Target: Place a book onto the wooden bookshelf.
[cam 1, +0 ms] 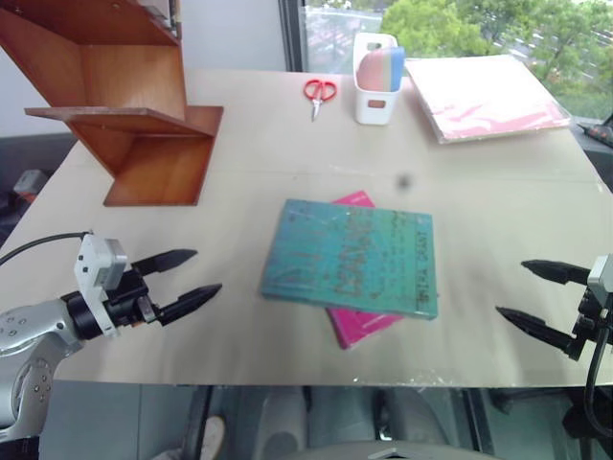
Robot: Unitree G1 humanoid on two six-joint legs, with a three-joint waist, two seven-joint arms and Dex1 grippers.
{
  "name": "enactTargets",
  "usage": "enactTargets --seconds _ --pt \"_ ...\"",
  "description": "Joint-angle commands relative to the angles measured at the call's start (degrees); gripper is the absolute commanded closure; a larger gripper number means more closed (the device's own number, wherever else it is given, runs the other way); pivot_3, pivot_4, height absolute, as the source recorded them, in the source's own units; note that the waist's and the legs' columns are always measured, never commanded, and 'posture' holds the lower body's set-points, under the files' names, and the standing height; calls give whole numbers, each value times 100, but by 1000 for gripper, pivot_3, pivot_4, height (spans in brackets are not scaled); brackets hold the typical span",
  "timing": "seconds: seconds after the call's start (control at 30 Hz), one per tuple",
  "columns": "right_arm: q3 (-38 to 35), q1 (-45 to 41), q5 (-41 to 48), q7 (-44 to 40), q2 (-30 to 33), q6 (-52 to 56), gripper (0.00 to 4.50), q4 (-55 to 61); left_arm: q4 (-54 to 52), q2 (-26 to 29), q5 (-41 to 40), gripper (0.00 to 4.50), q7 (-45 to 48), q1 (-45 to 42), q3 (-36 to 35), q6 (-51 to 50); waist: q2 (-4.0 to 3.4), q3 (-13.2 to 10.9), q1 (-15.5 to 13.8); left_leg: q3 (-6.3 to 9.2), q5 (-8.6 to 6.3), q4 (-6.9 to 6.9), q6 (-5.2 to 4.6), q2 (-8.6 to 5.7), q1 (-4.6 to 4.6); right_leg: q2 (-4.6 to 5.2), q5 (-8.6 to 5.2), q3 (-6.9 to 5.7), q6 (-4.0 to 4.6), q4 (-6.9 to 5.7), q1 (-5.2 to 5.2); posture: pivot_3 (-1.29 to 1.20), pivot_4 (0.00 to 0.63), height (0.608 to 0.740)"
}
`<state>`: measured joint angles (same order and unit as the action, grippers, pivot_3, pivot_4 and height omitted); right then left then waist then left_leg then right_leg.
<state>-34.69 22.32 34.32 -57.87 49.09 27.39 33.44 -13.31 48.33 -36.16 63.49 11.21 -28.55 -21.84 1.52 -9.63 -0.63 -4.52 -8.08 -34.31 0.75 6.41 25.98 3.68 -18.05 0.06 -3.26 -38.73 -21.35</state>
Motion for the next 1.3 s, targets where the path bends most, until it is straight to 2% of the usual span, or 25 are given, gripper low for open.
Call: enactTargets --seconds 0.03,0.13,0.17,0.2,0.23,0.27,0.3,0.43,0.47,0.77,1.07,1.3 --pt "65 -202 41 73 87 8 0 156 -226 102 -156 84 220 -103 69 31 0 0 1 0 0 0 0 0 0 0 0 0 0 0 0 0 150 740" --pt "621 -641 100 135 114 95 0 126 -522 74 -357 84 584 -220 242 121 2 1 14 2 0 -6 1 1 -3 0 -2 1 5 -5 1 0 150 740" --pt "790 -769 117 110 122 126 517 102 -547 61 -376 0 692 -246 276 189 2 2 16 2 0 -8 1 1 -2 0 -3 2 8 -6 1 0 150 740" --pt "989 -903 82 121 112 128 751 91 -583 39 -397 0 794 -274 303 267 2 2 17 2 0 -10 1 1 -2 0 -3 3 8 -7 1 0 150 740" --pt "1145 -1016 46 138 98 127 1223 69 -622 34 -421 0 886 -296 332 316 1 1 20 0 0 -10 0 1 -3 0 -2 6 7 -8 1 0 150 740" --pt "1268 -1101 -1 150 80 98 2078 42 -663 45 -433 0 943 -310 362 330 1 1 17 1 1 -10 0 0 -3 -1 1 7 2 -9 1 0 150 740" --pt "1407 -1170 -38 126 90 82 2295 22 -694 72 -420 0 1006 -313 403 356 1 1 15 1 0 -9 0 0 -3 -1 1 7 0 -9 0 0 150 740" --pt "1809 -1306 -252 -28 113 -108 4142 -114 -775 107 -392 0 1228 -262 530 406 3 2 -2 2 0 -8 0 0 -1 -5 2 7 -2 -9 1 0 150 740" --pt "1932 -1324 -328 -77 124 -159 4486 -161 -797 107 -313 0 1326 -208 592 497 3 2 -1 3 0 -7 0 0 -1 -6 2 7 -2 -8 0 0 150 740" --pt "2846 -1256 -917 -428 162 -687 4486 -428 -816 82 -291 0 1509 59 675 626 3 3 3 2 1 -13 0 2 -4 -8 2 8 -3 -10 2 0 150 740" --pt "3884 -2175 -964 -632 -276 -763 4486 -719 -942 252 -448 0 1651 378 591 344 5 4 84 0 1 -19 0 10 -5 -12 2 8 -3 -15 2 0 150 740" --pt "4170 -2682 -710 -756 -674 -665 4486 -916 -1103 261 -533 0 1577 589 504 221 4 3 113 0 1 -18 0 10 -4 -13 2 8 -2 -15 2 0 150 740"
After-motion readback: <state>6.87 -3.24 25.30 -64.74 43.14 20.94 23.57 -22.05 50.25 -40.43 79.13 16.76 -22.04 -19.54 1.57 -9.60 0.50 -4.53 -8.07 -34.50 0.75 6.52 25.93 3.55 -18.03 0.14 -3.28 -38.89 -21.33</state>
